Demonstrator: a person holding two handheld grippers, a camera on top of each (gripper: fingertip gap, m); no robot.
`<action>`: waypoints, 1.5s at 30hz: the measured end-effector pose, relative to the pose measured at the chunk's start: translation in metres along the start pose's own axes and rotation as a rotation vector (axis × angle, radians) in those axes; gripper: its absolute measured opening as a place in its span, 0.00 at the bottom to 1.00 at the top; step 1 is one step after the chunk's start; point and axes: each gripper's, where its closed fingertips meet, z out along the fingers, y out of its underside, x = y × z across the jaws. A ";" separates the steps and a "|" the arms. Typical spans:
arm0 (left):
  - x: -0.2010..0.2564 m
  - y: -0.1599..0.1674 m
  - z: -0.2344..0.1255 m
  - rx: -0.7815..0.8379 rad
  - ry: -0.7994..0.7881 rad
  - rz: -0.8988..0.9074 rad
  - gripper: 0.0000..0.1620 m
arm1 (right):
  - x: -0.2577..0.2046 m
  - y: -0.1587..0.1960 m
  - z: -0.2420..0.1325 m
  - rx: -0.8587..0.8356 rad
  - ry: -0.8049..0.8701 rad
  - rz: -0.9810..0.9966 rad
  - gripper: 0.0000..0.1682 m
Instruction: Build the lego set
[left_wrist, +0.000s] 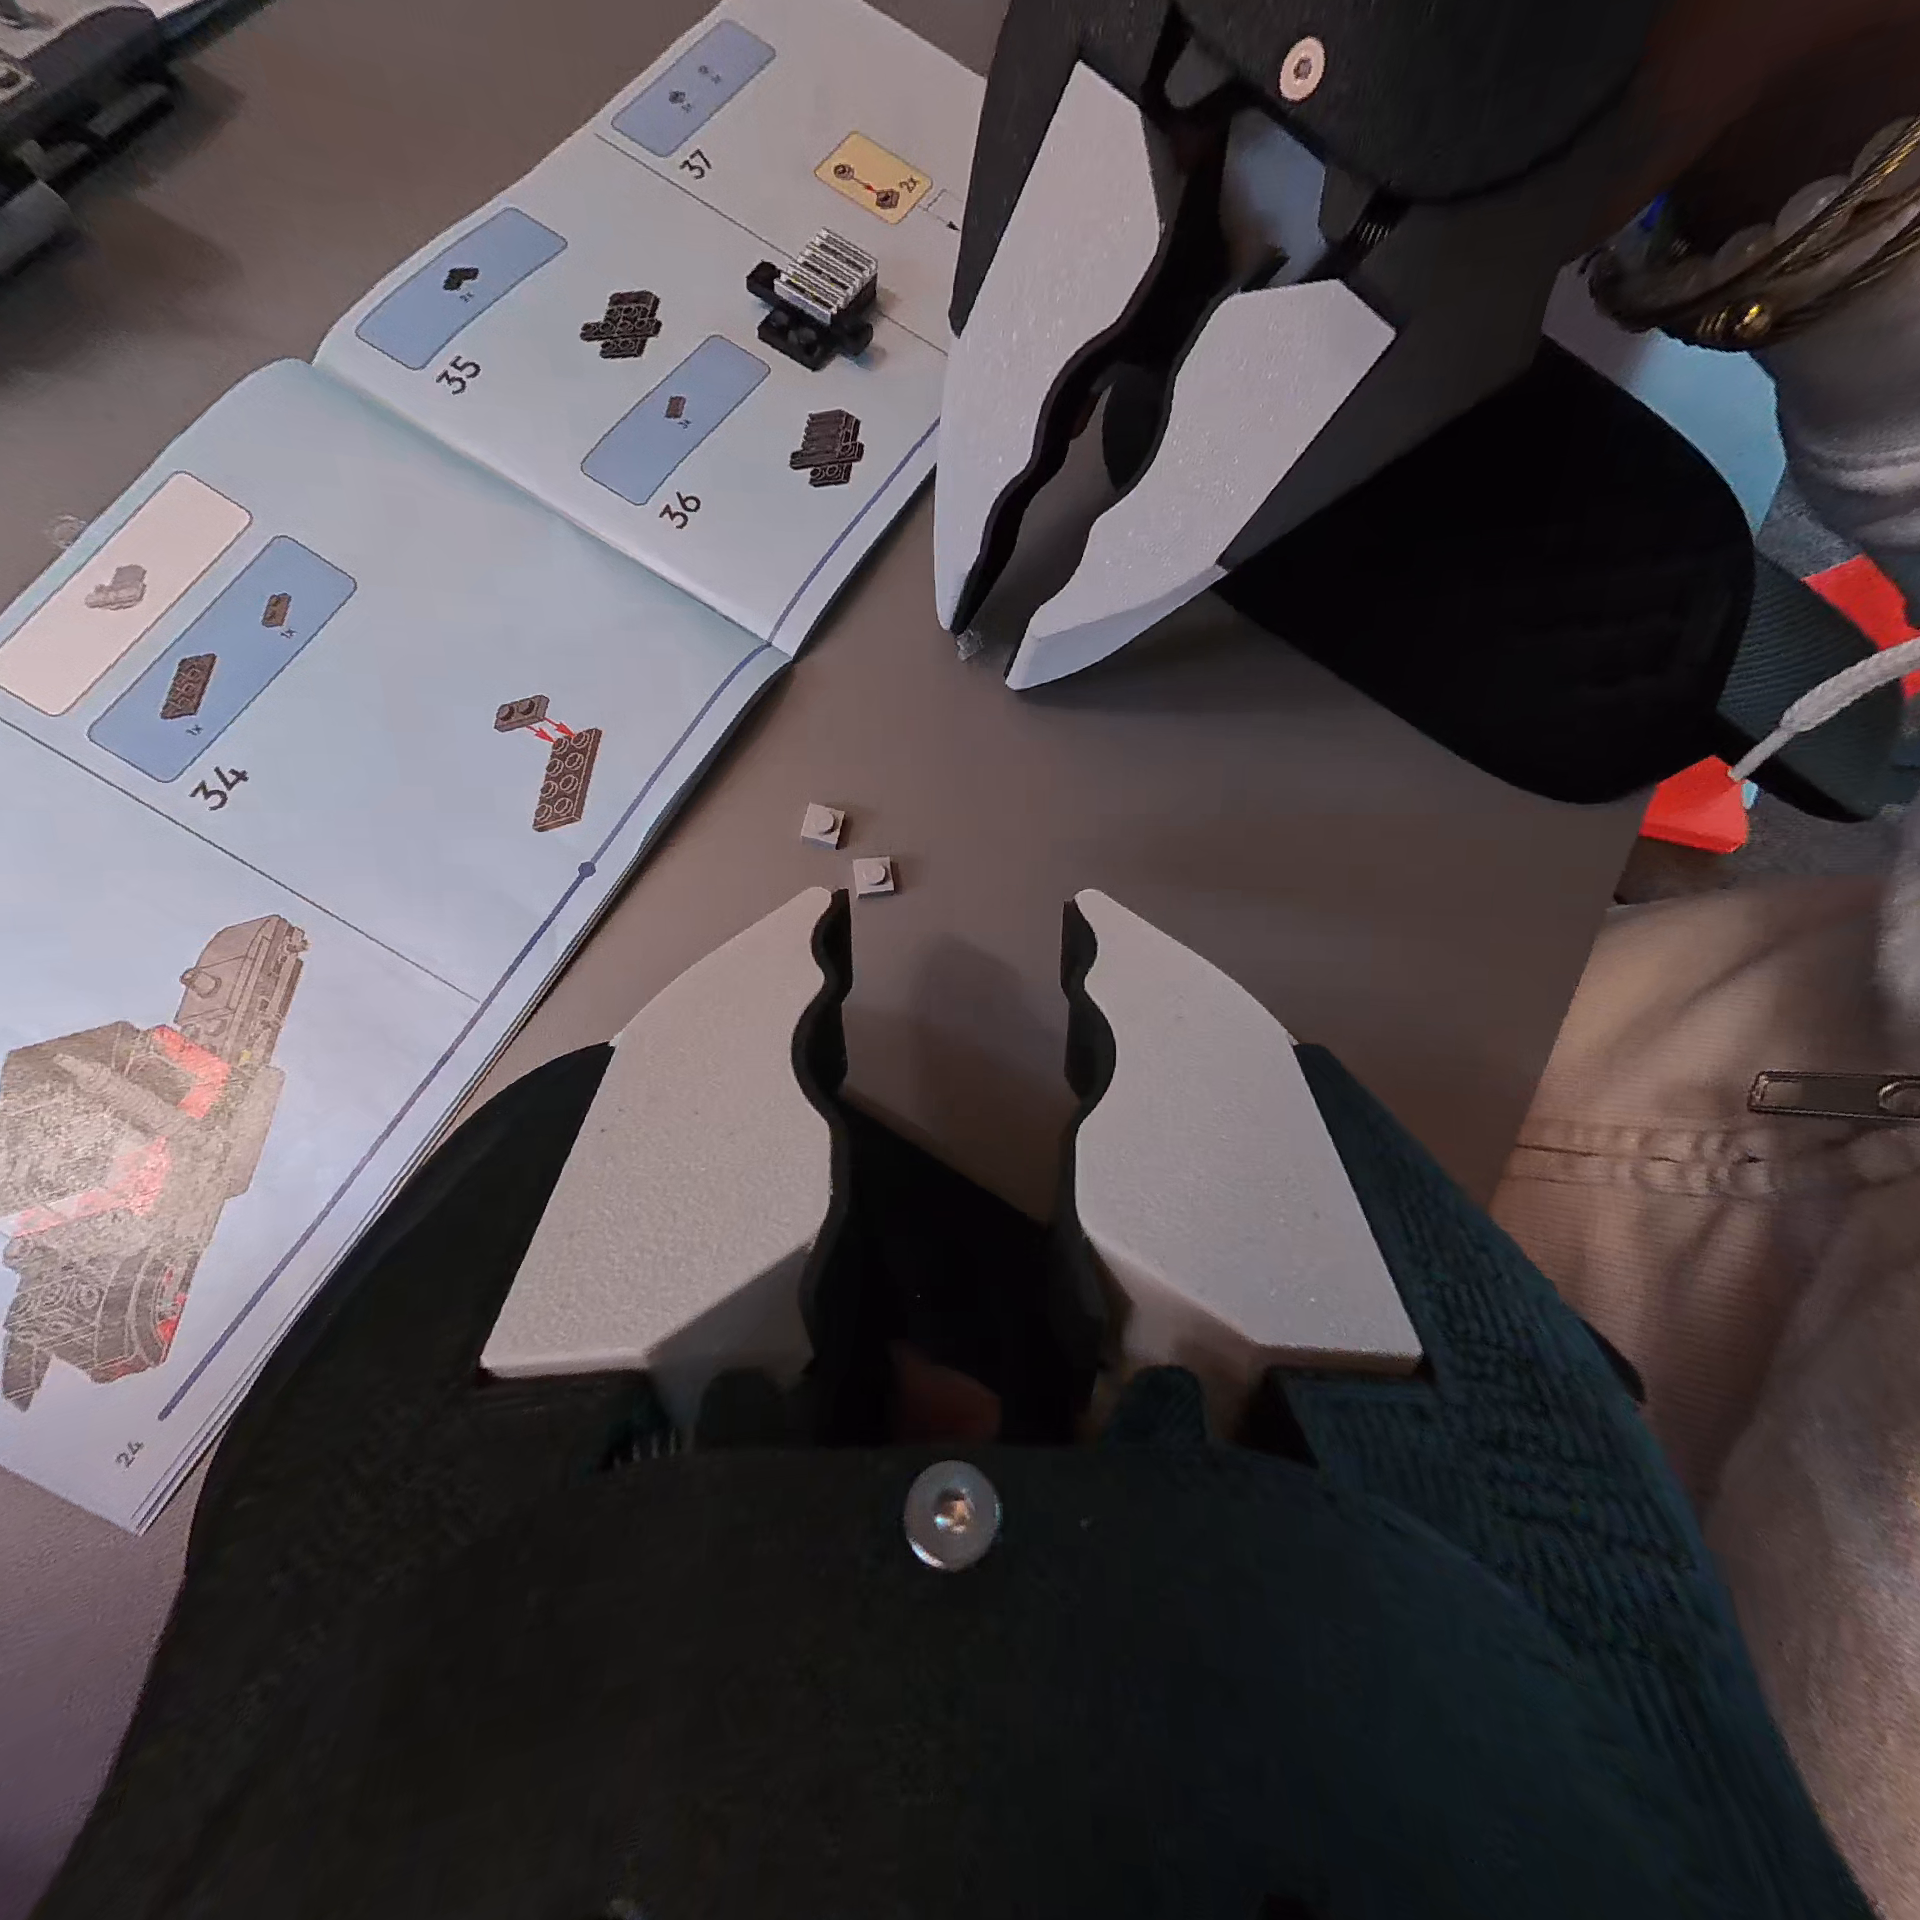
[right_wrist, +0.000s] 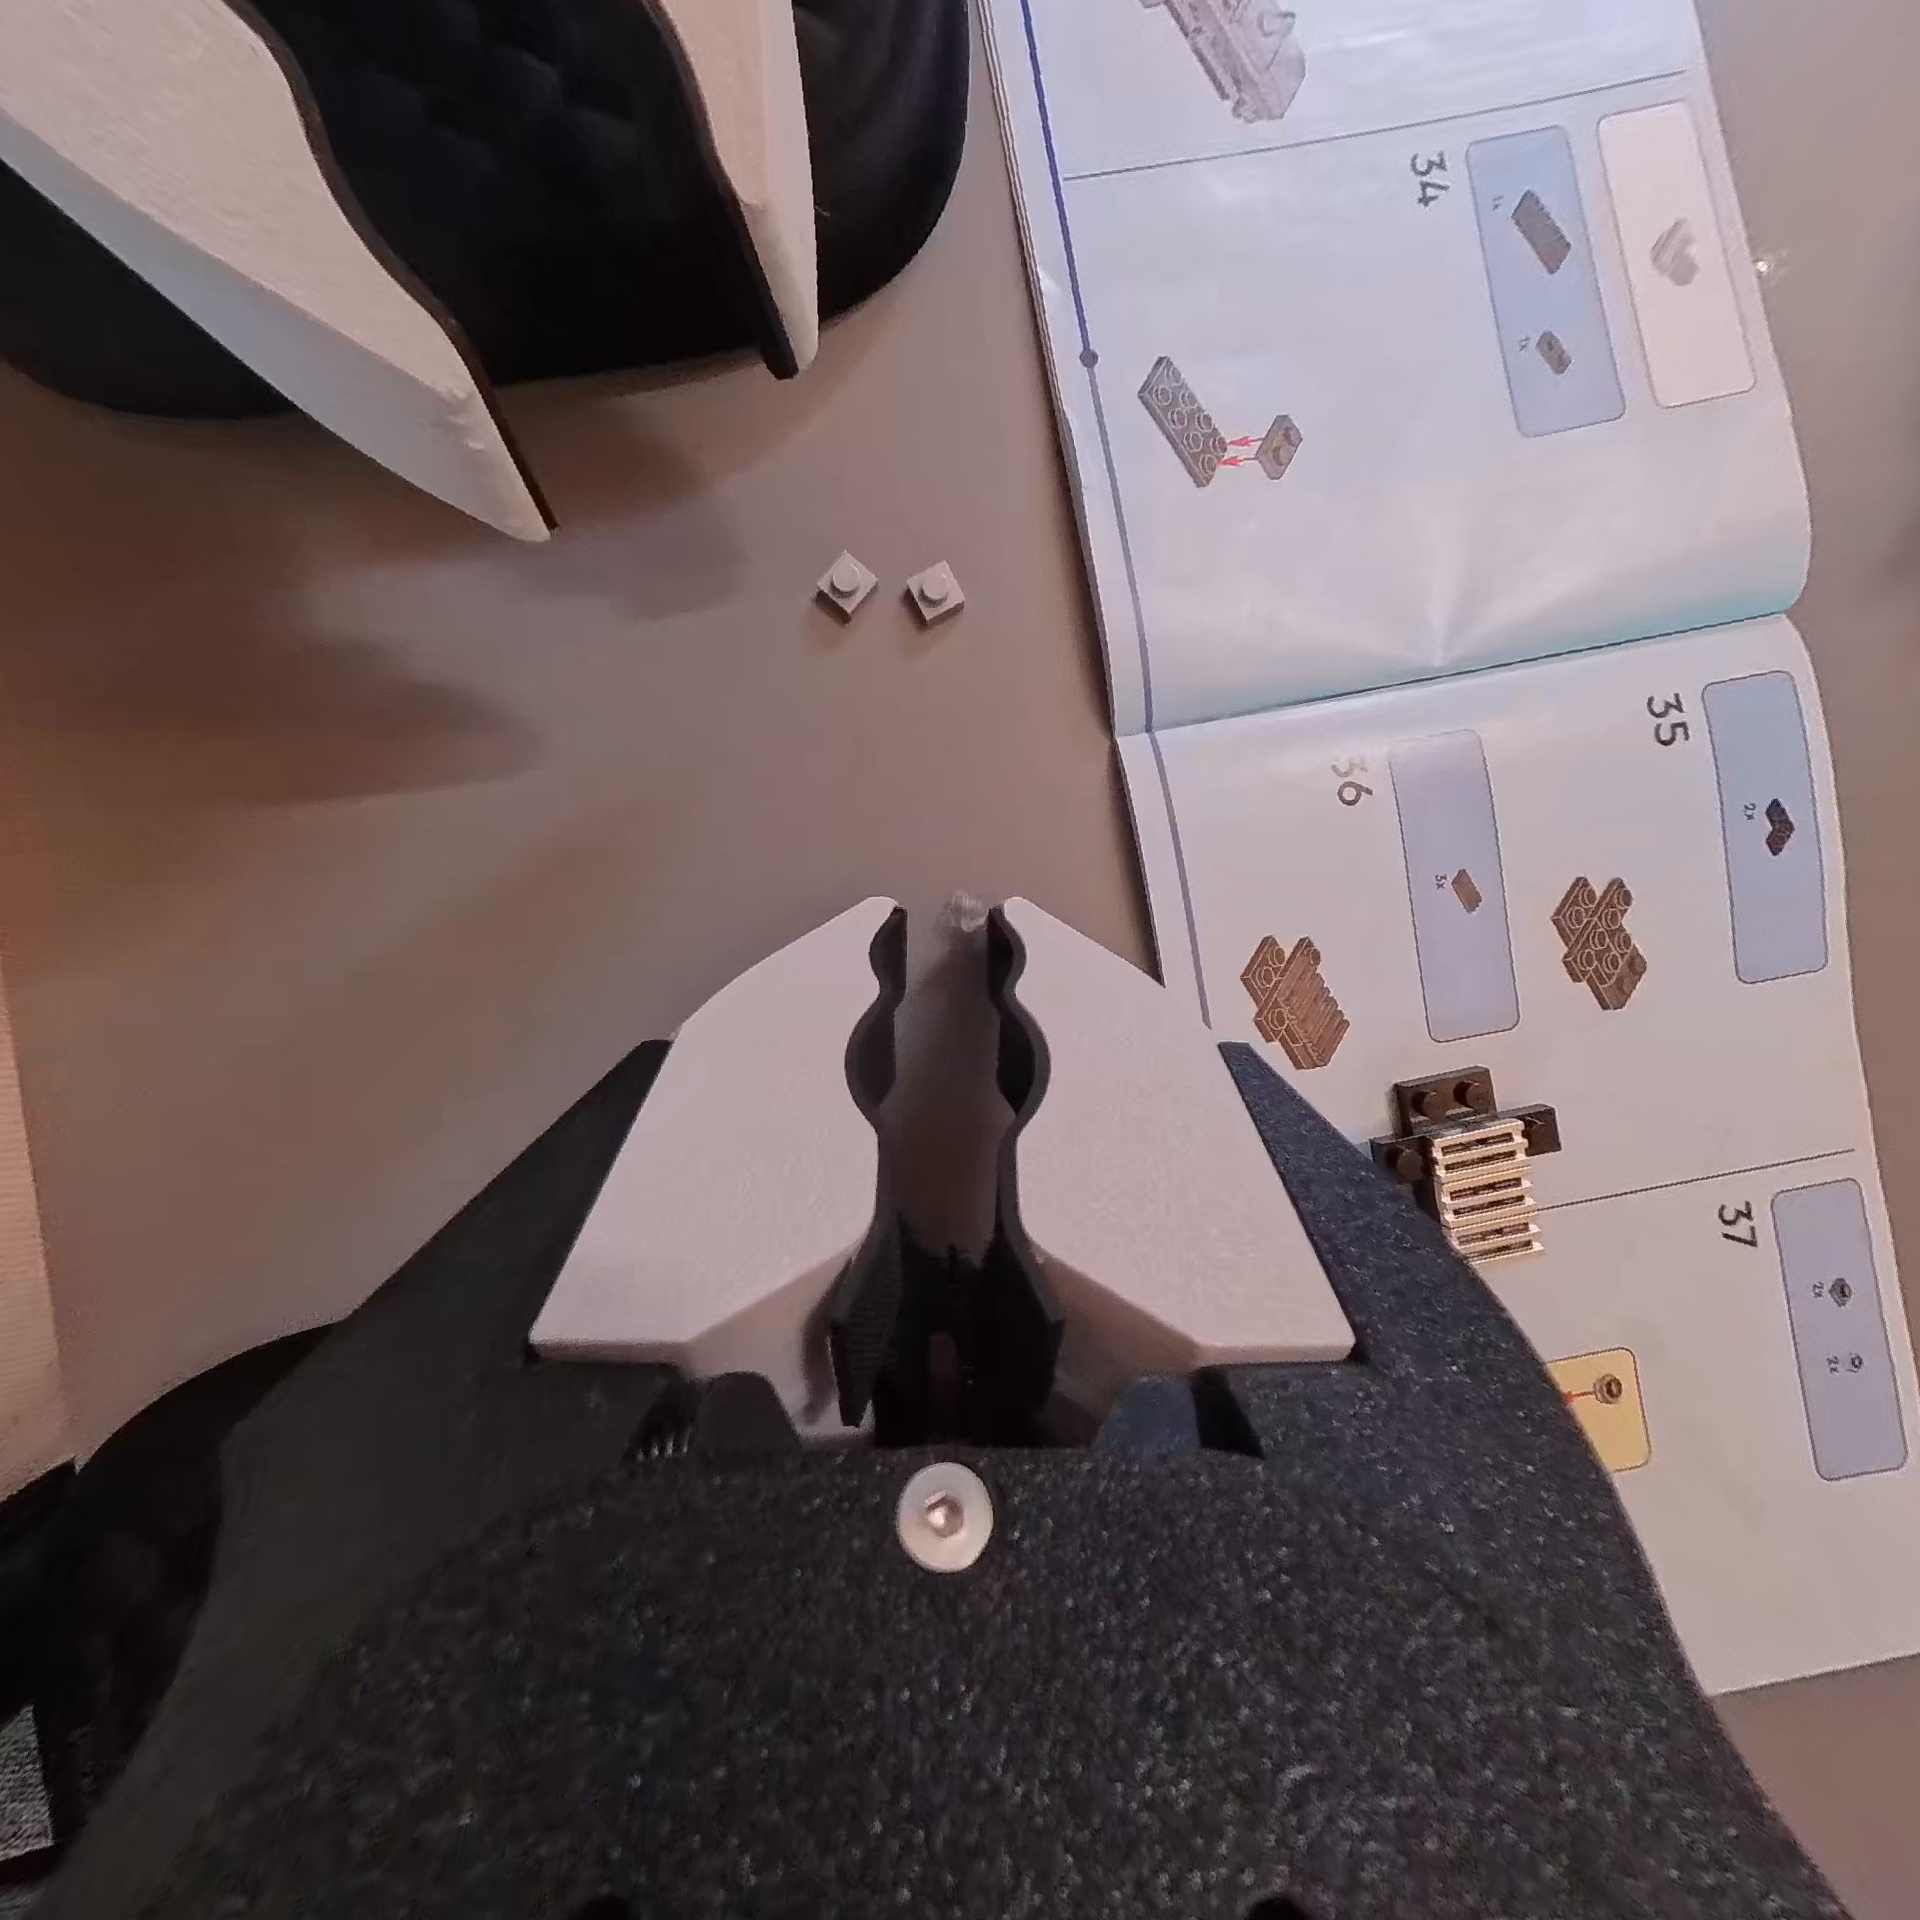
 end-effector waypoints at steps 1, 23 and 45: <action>0.000 0.000 0.000 0.004 0.004 -0.005 0.24 | 0.000 0.000 0.000 0.000 -0.002 0.004 0.10; -0.002 0.002 0.003 0.031 0.036 -0.030 0.24 | 0.003 -0.044 0.005 0.223 -0.099 -0.050 0.06; -0.014 -0.035 0.002 0.127 0.063 0.031 0.24 | 0.043 -0.013 -0.061 0.337 0.082 0.067 0.03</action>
